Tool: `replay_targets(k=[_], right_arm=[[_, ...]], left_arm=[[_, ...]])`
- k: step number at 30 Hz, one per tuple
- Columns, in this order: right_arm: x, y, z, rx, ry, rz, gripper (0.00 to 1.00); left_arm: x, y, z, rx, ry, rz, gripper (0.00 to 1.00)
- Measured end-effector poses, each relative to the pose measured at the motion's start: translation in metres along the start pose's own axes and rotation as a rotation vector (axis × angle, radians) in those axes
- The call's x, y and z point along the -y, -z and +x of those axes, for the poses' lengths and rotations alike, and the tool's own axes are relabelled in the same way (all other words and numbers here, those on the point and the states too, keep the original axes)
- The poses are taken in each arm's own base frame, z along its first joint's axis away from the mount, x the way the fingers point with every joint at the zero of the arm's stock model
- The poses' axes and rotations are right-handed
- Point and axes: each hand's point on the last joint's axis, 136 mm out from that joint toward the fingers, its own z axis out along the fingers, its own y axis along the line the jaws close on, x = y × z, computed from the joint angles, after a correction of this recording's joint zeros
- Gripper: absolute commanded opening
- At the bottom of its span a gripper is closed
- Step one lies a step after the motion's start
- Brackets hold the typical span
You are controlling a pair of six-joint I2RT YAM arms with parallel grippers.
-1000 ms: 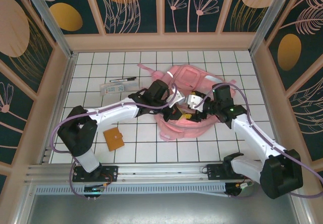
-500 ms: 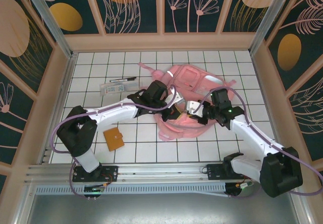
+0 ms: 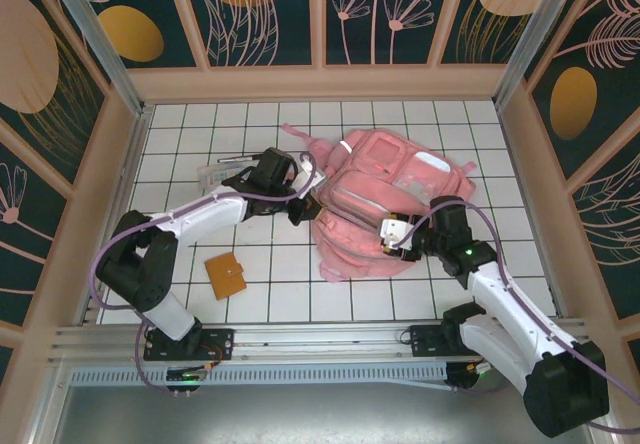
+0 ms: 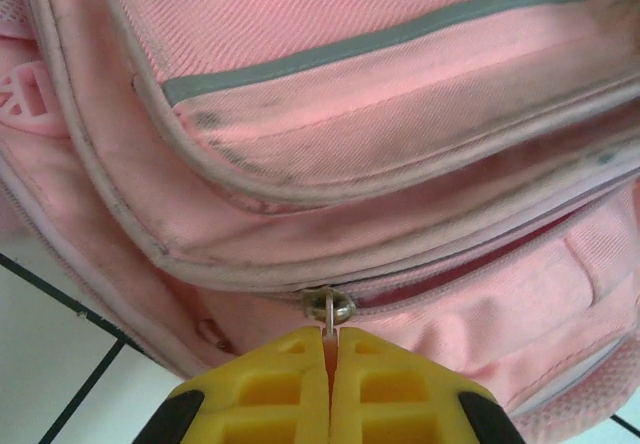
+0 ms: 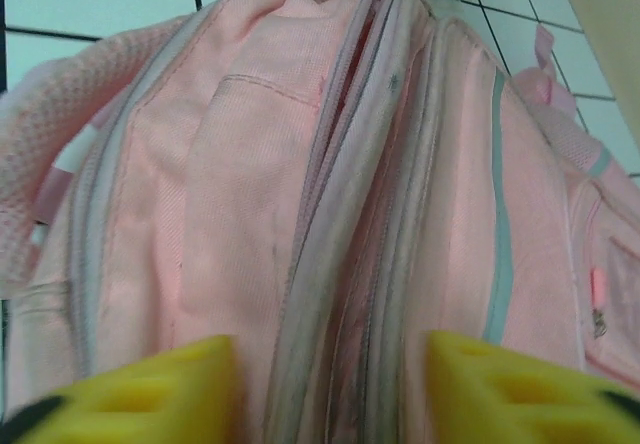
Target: Pack books, pencil case, and school supplies into a backpack
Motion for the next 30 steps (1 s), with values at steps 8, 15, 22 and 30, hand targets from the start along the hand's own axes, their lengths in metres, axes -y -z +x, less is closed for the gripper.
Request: replay_targets(k=[8, 15, 22, 30], right_arm=[[0.020, 0.011, -0.048, 0.144, -0.221, -0.038, 0.99], [0.019, -0.007, -0.041, 0.088, -0.311, -0.103, 0.76], [0.009, -0.024, -0.027, -0.013, -0.270, -0.114, 0.14], [0.005, -0.014, -0.024, -0.056, -0.022, -0.089, 0.00]], left_arm=[[0.070, -0.008, -0.031, 0.050, 0.008, 0.146, 0.00], [0.095, 0.009, -0.046, 0.110, 0.082, 0.253, 0.00], [0.099, 0.008, -0.034, 0.069, 0.083, 0.278, 0.00], [0.052, 0.019, -0.031, 0.055, -0.017, 0.192, 0.00]])
